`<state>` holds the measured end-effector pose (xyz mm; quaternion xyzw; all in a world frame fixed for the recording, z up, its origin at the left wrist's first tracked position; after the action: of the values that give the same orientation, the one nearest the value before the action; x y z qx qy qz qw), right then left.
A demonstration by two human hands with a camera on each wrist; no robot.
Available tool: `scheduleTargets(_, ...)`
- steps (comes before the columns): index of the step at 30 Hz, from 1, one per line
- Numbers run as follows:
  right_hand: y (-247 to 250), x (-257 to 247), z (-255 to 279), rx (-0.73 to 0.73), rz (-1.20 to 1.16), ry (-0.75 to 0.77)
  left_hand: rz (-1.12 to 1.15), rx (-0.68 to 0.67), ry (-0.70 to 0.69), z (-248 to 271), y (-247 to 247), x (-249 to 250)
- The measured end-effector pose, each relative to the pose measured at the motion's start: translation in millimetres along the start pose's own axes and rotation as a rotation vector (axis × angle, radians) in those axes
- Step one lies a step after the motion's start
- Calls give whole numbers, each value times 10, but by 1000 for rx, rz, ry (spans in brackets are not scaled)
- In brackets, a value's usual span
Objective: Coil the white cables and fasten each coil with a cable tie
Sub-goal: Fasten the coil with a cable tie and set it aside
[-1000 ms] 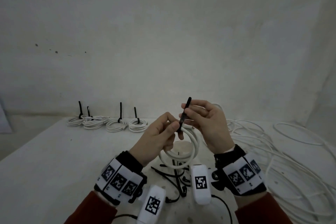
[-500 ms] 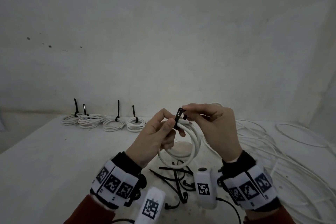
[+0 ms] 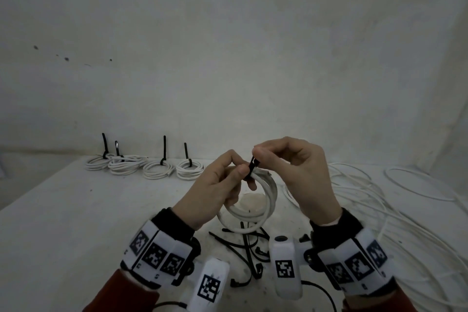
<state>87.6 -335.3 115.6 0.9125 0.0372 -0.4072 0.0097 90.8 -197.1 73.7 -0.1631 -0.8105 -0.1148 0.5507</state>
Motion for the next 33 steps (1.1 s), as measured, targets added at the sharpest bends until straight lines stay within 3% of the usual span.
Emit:
scheduleTargets(12, -18, 121, 30, -20, -251, -212, -157, 22, -35, -2, 58, -4)
scheduleTargets(20, -21, 95, 29, -28, -340, -242, -248, 37, -145, 21, 50, 71)
scheduleTargets(26, -54, 231, 45, -20, -428, -351, -344, -40, -191, 48, -46, 118)
scheduleTargets(30, 77, 211, -10, 33, -293, -324, -643, 43, -269, 65, -12, 198)
scheduleTargets(33, 120, 214, 14, -27, -89, -442, -784, 105, -342, 70, 30, 260)
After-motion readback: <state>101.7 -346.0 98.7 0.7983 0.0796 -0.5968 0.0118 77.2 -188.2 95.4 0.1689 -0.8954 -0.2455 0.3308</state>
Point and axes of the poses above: each hand's wrist, its own z-axis away from the middle knuckle, its own y-axis out of the back of the hand, x = y × z, the point moved 7 cm from there along -z, towards the middle knuckle, and after that the axes turned 3 degrees about y, right-handed, at the moved point
